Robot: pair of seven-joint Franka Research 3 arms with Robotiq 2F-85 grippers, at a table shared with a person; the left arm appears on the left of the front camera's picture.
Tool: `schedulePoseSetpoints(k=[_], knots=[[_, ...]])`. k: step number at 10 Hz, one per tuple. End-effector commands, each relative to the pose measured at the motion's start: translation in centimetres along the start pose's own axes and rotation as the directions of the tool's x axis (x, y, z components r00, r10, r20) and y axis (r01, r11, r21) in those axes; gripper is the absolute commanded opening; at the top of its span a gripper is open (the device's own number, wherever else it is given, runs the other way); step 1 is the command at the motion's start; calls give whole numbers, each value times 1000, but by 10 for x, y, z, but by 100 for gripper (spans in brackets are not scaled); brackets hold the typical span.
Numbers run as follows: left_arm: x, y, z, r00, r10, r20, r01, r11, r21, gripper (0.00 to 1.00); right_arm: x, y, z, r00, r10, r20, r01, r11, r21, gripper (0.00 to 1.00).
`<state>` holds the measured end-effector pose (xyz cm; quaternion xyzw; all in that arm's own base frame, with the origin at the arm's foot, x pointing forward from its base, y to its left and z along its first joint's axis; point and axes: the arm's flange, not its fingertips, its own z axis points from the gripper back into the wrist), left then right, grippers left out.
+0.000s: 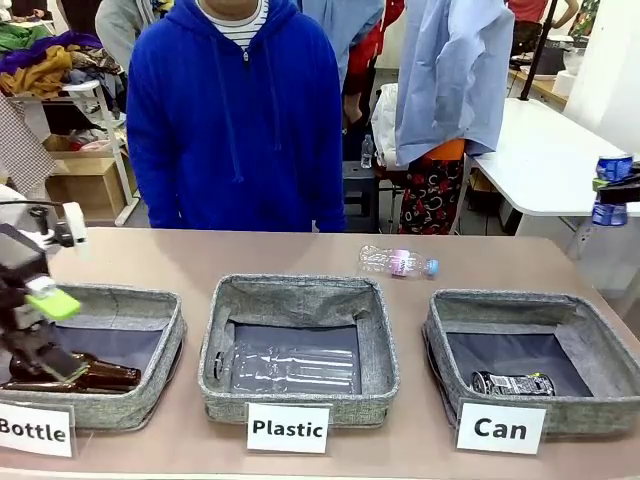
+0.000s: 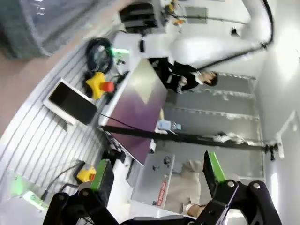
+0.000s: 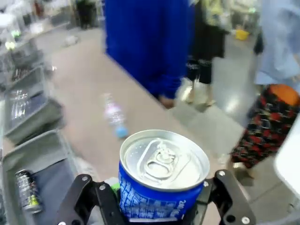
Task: Sort the can waste into the basket.
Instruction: Pick up the can waste from the table and place it in the right Fabric basket.
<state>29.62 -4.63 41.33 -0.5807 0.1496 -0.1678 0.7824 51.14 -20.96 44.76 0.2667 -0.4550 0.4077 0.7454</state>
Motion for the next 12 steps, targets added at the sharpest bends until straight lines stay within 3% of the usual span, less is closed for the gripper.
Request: schedulePoseSetpoints(k=[1,2,4,7,11,12], knots=[[6,34,-2,974,50,221,-65,996,64,100,22,69,19,987,130,-98,-110,976,187,0],[0,0,0,1000,0,0,0,1000,0,100,20,98,22,964,217,-152,-159,932,324,0],[0,0,0,1000,0,0,0,1000,0,100,2,146,8,918,338,-206,-185,826,532,0],[0,0,0,1000,0,0,0,1000,0,100,-21,181,-14,859,491,-144,-287,695,660,0],[0,0,0,1000,0,0,0,1000,0,100,-15,178,-31,878,477,-43,-342,687,641,0],[0,0,0,1000,0,0,0,1000,0,100,-14,177,-34,877,479,-28,-360,695,623,35]])
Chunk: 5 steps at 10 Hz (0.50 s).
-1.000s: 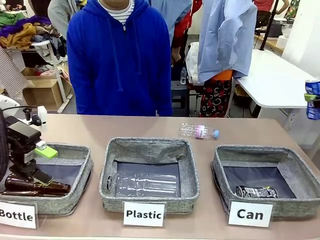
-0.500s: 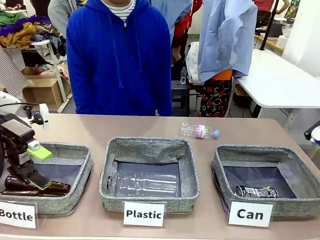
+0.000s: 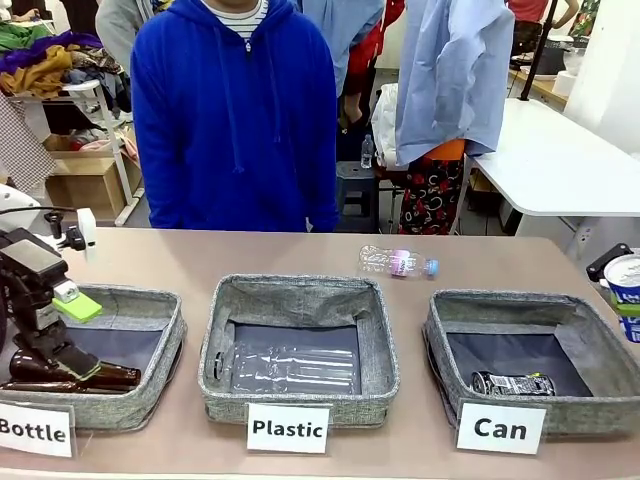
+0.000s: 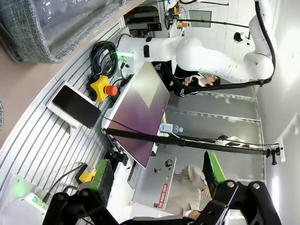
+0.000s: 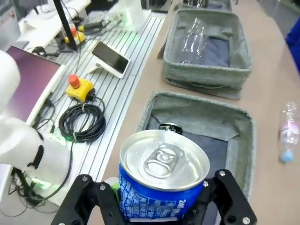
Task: Sort the can waste into the basket.
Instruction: Pick up the can waste from the table and place it in the right Fabric basket.
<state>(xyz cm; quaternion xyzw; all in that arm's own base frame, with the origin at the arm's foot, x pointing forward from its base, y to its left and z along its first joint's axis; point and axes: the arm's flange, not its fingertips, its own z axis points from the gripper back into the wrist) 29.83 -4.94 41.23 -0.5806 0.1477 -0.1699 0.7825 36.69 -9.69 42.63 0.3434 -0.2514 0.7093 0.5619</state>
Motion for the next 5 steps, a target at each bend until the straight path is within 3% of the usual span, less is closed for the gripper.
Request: schedulePoseSetpoints(k=[1,2,3,5], knots=[[-3,0,2,1000,5,-1,-5,1000,-2,100,-1,-8,-1,999,45,21,-44,998,-41,57],[-3,0,2,1000,5,-1,-5,1000,-2,100,-1,-10,-1,999,45,24,-44,998,-53,90],[-3,0,2,1000,5,-1,-5,1000,-2,100,-1,-12,-1,999,40,34,-38,997,-64,100],[-3,0,2,1000,5,-1,-5,1000,-2,100,-1,-17,-1,998,28,56,-24,996,-80,100]])
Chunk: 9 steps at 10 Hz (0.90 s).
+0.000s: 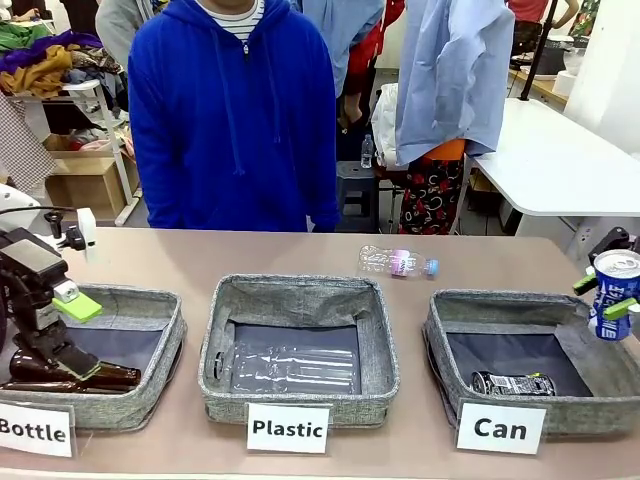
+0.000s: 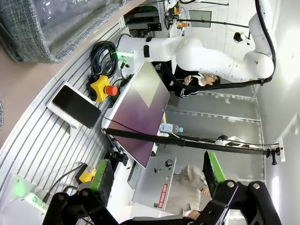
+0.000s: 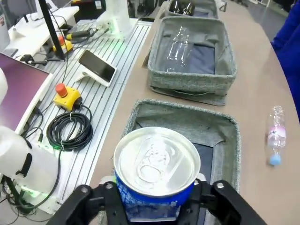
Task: Sort the can waste into the basket.
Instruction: Pick up the can waste from the table and place it in the right Fabric basket.
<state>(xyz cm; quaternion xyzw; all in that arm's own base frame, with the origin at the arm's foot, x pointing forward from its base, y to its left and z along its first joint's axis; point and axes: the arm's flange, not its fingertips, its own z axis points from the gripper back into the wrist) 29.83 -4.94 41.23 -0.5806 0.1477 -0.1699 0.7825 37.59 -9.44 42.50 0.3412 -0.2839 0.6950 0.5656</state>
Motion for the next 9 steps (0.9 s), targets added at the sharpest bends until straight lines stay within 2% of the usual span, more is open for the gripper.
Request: schedulePoseSetpoints(k=[1,2,4,6,7,8,9], knots=[[-3,0,2,1000,5,-1,-5,1000,-2,100,0,-11,0,1000,10,25,-9,999,-37,89],[-3,0,2,1000,5,-1,-5,1000,-2,100,0,-15,1,999,-3,37,5,999,-50,99],[-3,0,2,1000,5,-1,-5,1000,-2,100,1,-22,4,995,-28,95,36,996,-87,100],[-3,0,2,1000,5,-1,-5,1000,-2,100,5,-31,13,970,-93,224,128,981,-144,100],[-3,0,2,1000,5,-1,-5,1000,-2,100,7,-40,19,923,-183,339,251,953,-169,100],[-3,0,2,1000,5,-1,-5,1000,-2,100,11,-57,22,755,-330,566,531,815,-233,100],[-3,0,2,1000,5,-1,-5,1000,-2,100,8,-75,24,529,-432,731,773,600,-205,100]])
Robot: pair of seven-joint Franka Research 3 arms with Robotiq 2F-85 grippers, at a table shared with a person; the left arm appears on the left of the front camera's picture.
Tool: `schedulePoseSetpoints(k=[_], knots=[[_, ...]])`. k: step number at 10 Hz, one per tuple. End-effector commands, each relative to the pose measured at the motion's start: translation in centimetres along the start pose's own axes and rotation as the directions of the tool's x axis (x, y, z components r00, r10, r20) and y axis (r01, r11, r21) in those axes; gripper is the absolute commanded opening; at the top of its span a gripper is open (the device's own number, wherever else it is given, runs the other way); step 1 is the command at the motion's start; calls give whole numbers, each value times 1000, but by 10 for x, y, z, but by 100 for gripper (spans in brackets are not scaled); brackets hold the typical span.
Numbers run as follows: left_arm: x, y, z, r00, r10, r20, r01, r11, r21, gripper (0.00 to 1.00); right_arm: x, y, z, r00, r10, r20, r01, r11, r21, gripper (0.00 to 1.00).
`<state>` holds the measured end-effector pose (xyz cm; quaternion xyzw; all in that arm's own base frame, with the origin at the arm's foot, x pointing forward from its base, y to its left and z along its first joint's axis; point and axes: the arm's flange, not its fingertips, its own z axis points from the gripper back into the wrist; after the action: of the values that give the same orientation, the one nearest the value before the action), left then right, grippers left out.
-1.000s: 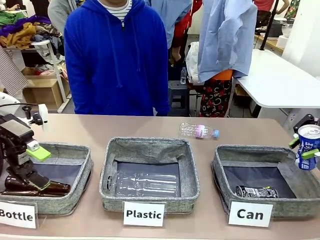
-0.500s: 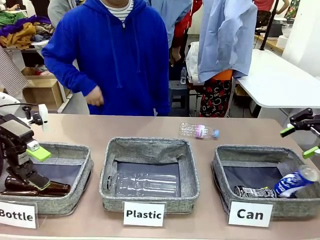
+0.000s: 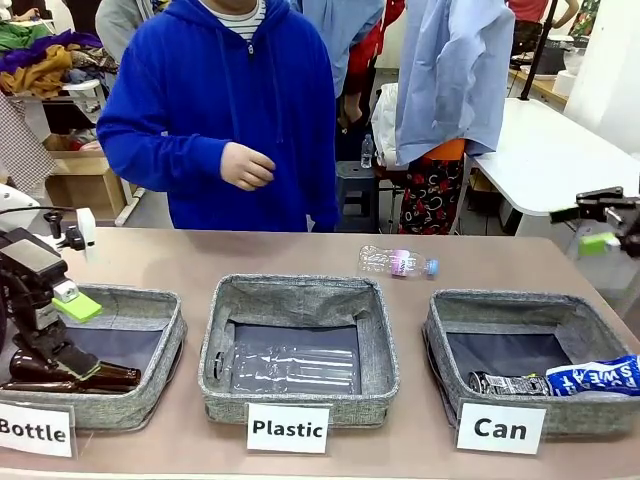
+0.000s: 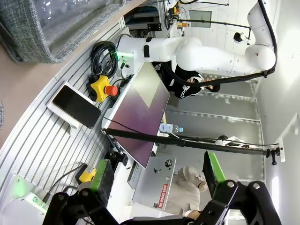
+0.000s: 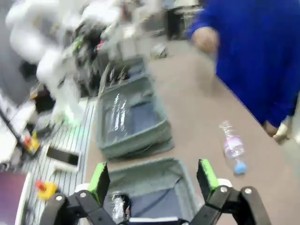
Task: Sort the can waste into the basket.
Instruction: Pick up the can waste from the table and place it in the right Fabric basket.
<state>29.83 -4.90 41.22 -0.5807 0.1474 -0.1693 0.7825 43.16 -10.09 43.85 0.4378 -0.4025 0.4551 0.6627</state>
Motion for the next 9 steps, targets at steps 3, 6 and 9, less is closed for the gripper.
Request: schedulePoseSetpoints(k=[3,6,9], knots=[[-3,-1,2,1000,5,-2,-5,1000,-1,100,-2,-53,-12,692,-640,335,719,652,-240,100],[-3,-1,2,1000,5,-2,-5,1000,-1,100,-26,-55,-17,699,-702,132,715,687,-130,100],[-3,-1,2,1000,5,-2,-5,1000,-1,100,-49,-19,-5,788,-612,-69,610,791,-47,100]])
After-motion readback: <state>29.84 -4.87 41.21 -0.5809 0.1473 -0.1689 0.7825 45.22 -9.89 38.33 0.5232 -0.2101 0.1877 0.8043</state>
